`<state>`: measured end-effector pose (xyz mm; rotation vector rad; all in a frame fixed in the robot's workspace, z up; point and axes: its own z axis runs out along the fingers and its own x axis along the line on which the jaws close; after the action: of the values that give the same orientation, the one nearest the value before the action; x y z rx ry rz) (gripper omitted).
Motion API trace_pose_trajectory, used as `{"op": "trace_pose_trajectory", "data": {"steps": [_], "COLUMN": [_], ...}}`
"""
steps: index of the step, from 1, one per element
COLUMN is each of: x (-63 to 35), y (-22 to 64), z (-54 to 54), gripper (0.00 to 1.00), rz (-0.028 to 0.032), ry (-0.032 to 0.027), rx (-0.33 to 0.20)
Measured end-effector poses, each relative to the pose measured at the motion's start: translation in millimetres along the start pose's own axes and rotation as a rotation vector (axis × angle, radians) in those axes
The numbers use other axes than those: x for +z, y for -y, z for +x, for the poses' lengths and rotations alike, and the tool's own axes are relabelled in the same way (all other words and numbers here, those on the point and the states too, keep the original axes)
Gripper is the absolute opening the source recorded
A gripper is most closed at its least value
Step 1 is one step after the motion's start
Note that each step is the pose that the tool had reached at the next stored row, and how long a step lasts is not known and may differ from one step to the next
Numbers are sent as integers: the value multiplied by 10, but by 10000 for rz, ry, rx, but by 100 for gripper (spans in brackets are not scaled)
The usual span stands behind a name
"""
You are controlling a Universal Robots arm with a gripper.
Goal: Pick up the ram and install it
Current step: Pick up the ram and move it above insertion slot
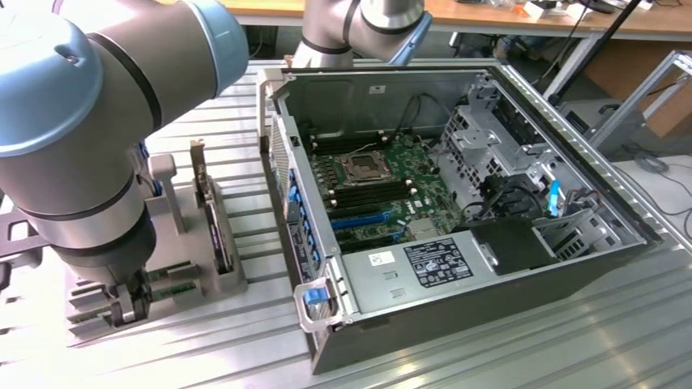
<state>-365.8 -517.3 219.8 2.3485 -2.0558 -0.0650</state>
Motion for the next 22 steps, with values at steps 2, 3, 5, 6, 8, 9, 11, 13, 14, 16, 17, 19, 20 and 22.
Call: {"op": "trace_pose_trajectory", "data": {"steps": [2,3,5,6,8,9,11,13,14,16,17,19,20,22], "x": [-30,-50,-75,-88,-121,-129,-159,-188,-204,-239,-251,-271,-283,-312], "y": [-1,-2,-3,-4,-5,-5,-6,-8,-8,-10,-10,-11,-12,-13], "z": [-1,-1,-1,-2,-2,-3,-3,-4,-4,-4,-5,-5,-5,-6], "gripper": [12,12,12,12,12,12,12,12,12,12,12,12,12,12], "rz": [0,0,-1,-1,-2,-3,-4,-6,-7,-10,-10,-11,-12,-12], "ry": [-4,-8,-13,-15,-22,-25,-41,-56,-61,-77,-82,-89,-94,-107], "rx": [0,0,1,1,1,1,2,3,2,3,4,4,4,5]}}
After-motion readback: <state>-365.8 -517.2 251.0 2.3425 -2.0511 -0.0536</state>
